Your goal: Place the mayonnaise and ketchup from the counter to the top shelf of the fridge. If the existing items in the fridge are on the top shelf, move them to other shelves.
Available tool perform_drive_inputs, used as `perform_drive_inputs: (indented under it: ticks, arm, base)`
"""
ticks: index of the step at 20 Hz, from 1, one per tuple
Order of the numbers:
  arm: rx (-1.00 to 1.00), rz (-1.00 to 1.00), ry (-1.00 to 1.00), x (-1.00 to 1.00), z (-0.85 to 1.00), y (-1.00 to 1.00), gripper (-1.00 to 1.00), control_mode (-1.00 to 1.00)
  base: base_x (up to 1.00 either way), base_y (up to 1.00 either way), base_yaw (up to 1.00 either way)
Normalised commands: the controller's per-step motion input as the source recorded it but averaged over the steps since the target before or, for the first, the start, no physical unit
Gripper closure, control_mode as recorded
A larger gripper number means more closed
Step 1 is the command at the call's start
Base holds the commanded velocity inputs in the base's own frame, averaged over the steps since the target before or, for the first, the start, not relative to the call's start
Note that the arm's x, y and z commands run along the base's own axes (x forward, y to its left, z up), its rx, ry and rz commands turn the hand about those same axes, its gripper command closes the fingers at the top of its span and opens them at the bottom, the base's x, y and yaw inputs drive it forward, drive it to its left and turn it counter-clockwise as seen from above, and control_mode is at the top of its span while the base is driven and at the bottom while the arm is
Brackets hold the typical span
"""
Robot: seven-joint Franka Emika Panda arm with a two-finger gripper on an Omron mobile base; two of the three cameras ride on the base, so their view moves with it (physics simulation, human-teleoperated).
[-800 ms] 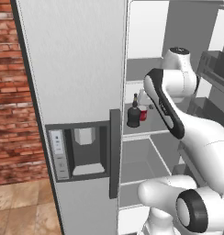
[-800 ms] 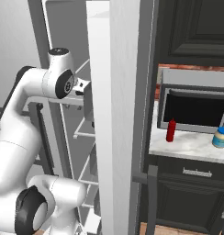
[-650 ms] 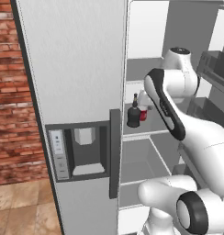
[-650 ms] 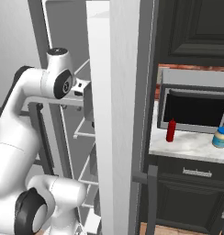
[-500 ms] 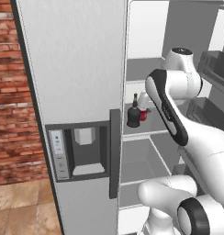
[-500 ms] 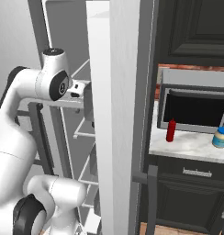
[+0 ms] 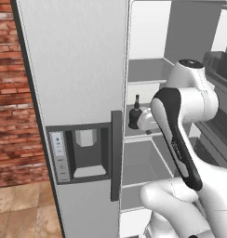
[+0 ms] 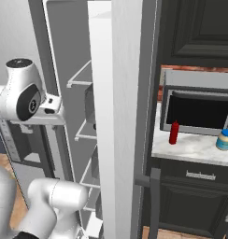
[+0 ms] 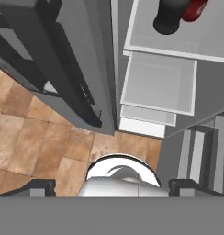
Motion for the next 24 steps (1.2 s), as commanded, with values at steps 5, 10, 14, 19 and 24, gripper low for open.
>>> perform_drive_inputs:
  ticks: [5, 10, 14, 19, 24]
  arm:
    - [-0.02, 0.03, -0.01, -0.75, 0.00, 0.39, -1.00, -1.00]
    - [-0.02, 0.00, 0.00, -0.45, 0.00, 0.17, -1.00, -1.00]
    - [0.00, 0.00, 0.00, 0.00, 0.00, 0.00, -1.00, -1.00]
    - [0.00, 0.00, 0.00, 0.00, 0.00, 0.00, -1.00, -1.00]
    - [0.00, 0.00, 0.00, -0.17, 0.00, 0.00, -1.00, -1.00]
  base:
    - [0.00, 0.00, 0.00]
    - [0.00, 0.00, 0.00]
    - [0.00, 0.00, 0.00]
    - [0.00, 0.00, 0.00]
    - [0.00, 0.00, 0.00]
